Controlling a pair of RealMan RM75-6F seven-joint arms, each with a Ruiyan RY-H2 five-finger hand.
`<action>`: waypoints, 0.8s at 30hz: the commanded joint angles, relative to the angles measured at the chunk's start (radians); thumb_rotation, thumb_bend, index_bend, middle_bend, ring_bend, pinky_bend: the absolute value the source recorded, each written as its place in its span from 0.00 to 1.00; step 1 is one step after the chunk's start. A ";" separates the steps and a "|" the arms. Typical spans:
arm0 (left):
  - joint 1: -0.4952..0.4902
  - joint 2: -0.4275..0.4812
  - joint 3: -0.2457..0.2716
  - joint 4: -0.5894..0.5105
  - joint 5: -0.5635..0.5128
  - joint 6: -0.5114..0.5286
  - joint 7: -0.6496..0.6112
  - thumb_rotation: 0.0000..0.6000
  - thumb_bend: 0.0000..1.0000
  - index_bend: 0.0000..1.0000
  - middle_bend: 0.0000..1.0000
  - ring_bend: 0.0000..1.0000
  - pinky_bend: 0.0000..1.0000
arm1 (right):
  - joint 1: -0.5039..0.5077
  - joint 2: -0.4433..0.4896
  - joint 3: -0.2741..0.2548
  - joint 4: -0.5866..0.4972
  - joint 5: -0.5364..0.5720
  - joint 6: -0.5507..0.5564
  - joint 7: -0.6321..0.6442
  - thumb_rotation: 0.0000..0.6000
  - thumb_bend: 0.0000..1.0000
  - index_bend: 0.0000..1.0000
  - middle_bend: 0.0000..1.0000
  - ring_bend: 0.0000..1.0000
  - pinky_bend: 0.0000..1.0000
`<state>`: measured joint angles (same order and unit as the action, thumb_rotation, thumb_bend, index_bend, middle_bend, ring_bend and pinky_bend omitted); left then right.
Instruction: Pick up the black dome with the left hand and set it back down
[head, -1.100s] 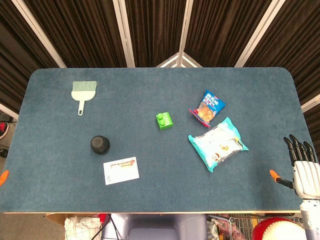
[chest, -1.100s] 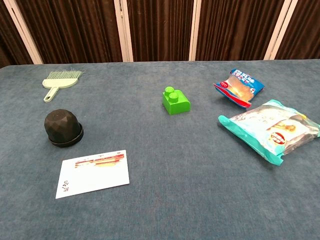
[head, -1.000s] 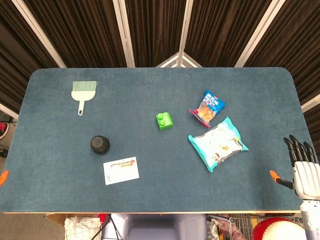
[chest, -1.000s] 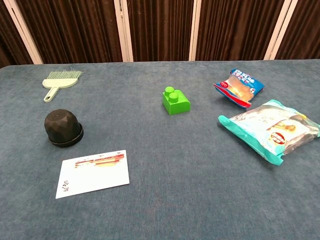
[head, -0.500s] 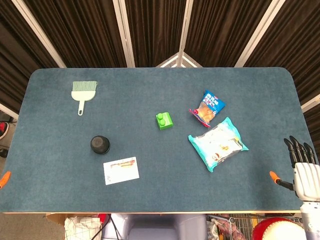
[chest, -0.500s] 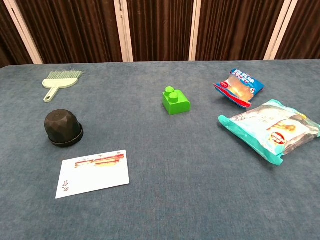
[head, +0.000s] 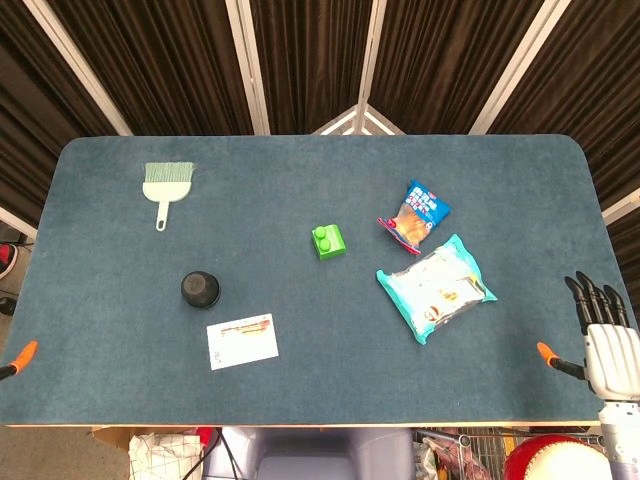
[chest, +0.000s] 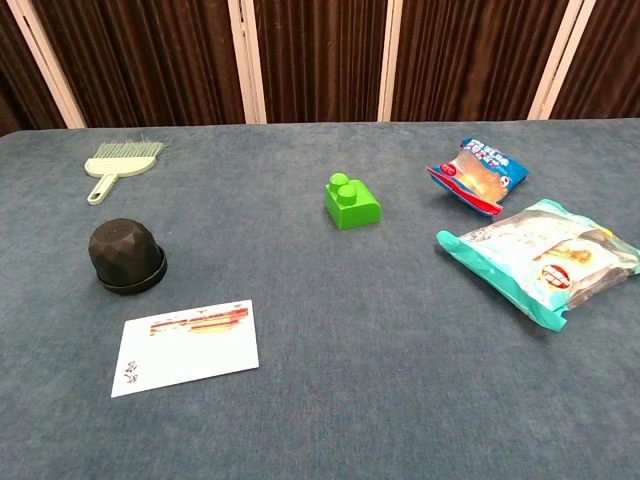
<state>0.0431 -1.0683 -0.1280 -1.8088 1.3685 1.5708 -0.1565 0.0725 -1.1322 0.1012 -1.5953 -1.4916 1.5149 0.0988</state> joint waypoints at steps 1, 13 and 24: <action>-0.009 -0.006 -0.003 0.004 -0.010 -0.012 0.008 1.00 0.32 0.14 0.03 0.00 0.00 | -0.005 -0.001 -0.005 0.002 -0.007 0.009 0.004 1.00 0.21 0.00 0.01 0.11 0.01; -0.076 -0.033 -0.002 0.034 -0.041 -0.145 -0.014 1.00 0.27 0.11 0.01 0.00 0.00 | -0.005 0.002 -0.005 -0.005 -0.008 0.007 0.017 1.00 0.21 0.00 0.02 0.11 0.01; -0.178 -0.153 -0.018 0.125 -0.053 -0.285 -0.066 1.00 0.19 0.06 0.00 0.00 0.00 | -0.005 0.005 -0.006 0.000 -0.008 0.003 0.037 1.00 0.21 0.00 0.01 0.11 0.01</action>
<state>-0.1151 -1.1981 -0.1376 -1.7032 1.3191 1.3076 -0.2014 0.0673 -1.1269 0.0955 -1.5955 -1.4994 1.5185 0.1358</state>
